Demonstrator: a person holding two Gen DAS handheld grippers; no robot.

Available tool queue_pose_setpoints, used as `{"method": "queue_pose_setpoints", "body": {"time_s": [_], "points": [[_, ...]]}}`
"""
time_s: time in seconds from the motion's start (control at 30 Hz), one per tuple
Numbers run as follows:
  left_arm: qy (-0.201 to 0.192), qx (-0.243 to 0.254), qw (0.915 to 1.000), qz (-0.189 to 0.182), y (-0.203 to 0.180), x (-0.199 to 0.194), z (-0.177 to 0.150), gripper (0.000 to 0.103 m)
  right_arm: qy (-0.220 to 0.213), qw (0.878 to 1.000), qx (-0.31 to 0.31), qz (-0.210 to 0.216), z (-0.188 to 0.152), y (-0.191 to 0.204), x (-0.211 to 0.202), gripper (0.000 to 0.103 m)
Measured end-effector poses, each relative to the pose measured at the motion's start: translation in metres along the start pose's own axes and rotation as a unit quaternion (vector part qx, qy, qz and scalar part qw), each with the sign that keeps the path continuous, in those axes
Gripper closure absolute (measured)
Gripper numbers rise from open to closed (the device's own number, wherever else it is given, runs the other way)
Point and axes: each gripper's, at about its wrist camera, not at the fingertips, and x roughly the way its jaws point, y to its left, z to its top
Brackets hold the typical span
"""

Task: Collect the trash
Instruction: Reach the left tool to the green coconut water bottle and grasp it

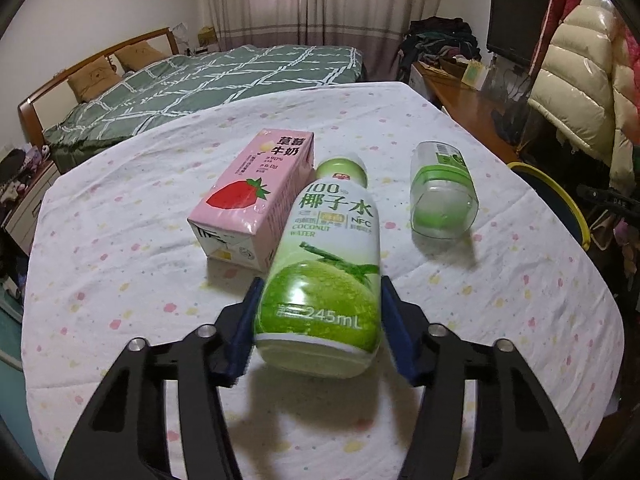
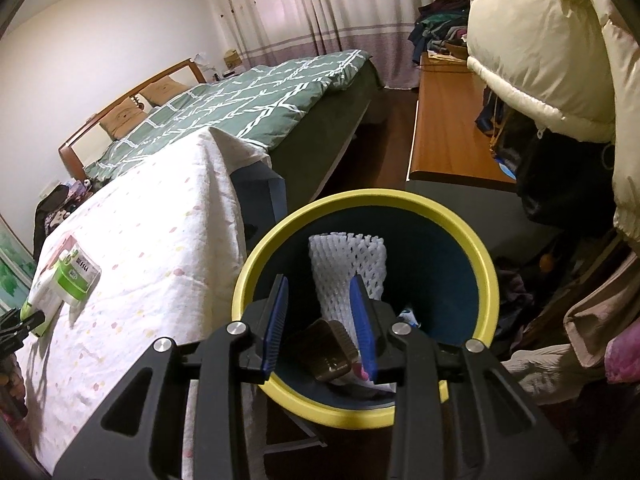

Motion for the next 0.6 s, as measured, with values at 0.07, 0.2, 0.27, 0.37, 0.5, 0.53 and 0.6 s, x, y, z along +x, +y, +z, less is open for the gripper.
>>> {"method": "queue_pose_setpoints", "body": {"time_s": [0.07,0.2,0.27,0.37,0.5,0.53,0.6], "points": [[-0.011,0.003,0.9999,0.002,-0.002,-0.006,0.0,0.048,0.0,1.0,0.0,0.002,-0.001,0.001,0.0,0.072],[-0.034,0.024,0.999,0.013,-0.008,-0.024,0.006,0.049,-0.002,1.0,-0.001,0.006,-0.001,0.003,-0.003,0.072],[-0.048,0.038,0.998,0.018,-0.013,-0.036,0.012,0.049,-0.005,1.0,-0.002,0.008,-0.001,0.004,-0.005,0.072],[-0.073,0.053,0.9956,0.024,-0.018,-0.054,0.023,0.05,-0.01,1.0,-0.004,0.011,-0.001,0.005,-0.009,0.072],[-0.092,0.062,0.9935,0.028,-0.021,-0.07,0.037,0.051,-0.013,1.0,-0.005,0.017,-0.003,0.006,-0.013,0.072],[-0.094,0.063,0.9932,0.028,-0.022,-0.072,0.039,0.051,-0.013,1.0,-0.006,0.018,-0.003,0.007,-0.014,0.072],[-0.095,0.065,0.9929,0.03,-0.024,-0.075,0.042,0.051,-0.015,1.0,-0.007,0.02,-0.003,0.008,-0.017,0.072]]}}
